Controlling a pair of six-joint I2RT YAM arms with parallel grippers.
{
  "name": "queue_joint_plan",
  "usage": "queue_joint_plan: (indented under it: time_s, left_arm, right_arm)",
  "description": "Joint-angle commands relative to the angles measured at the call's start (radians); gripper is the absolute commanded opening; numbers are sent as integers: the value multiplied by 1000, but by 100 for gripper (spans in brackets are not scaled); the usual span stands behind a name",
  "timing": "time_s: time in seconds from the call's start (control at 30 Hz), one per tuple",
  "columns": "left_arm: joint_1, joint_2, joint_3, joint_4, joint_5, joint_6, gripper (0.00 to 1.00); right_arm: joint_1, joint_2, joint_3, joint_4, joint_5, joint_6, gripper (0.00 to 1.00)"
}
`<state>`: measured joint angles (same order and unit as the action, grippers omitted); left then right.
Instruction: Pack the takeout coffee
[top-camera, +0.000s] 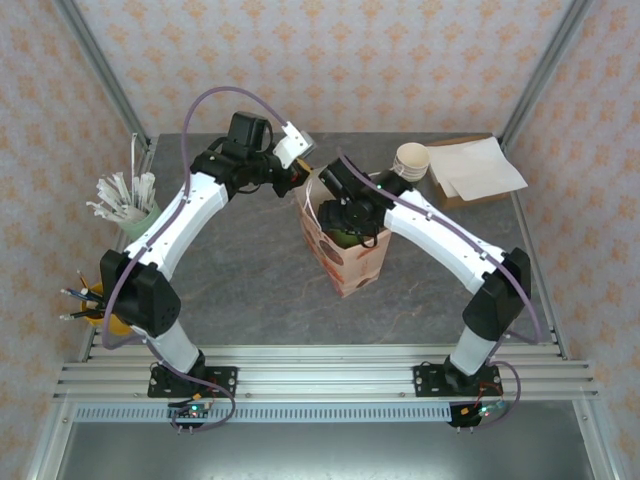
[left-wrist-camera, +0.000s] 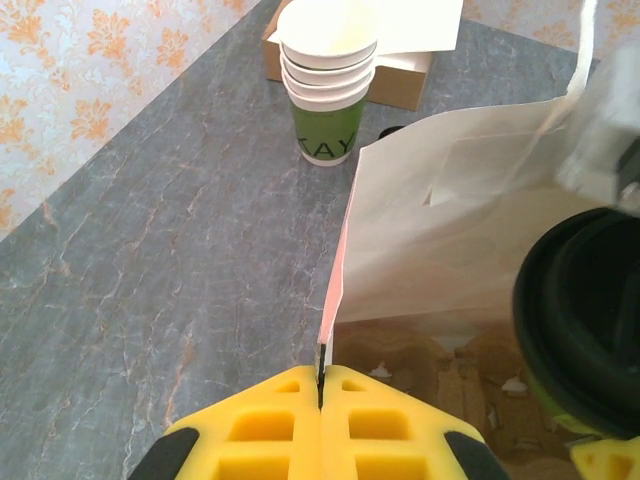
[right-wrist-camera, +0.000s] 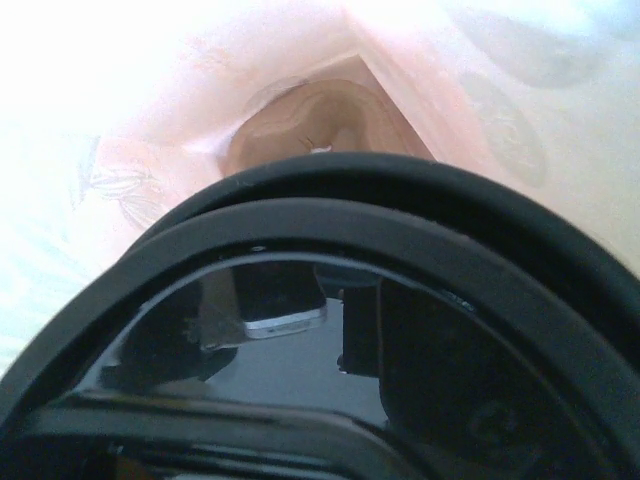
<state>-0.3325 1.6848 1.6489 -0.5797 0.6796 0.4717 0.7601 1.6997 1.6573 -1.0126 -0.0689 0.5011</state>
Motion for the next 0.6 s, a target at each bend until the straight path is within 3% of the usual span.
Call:
queue_joint_plan:
  time_s: [0.0, 0.57]
  left_arm:
    - [9, 21, 44, -10, 43, -11, 0]
    - [28, 84, 171, -107, 45, -84, 0]
  right_arm:
    - [-1, -42, -36, 119, 11, -63, 45]
    - [-2, -156, -220, 488, 41, -173, 44]
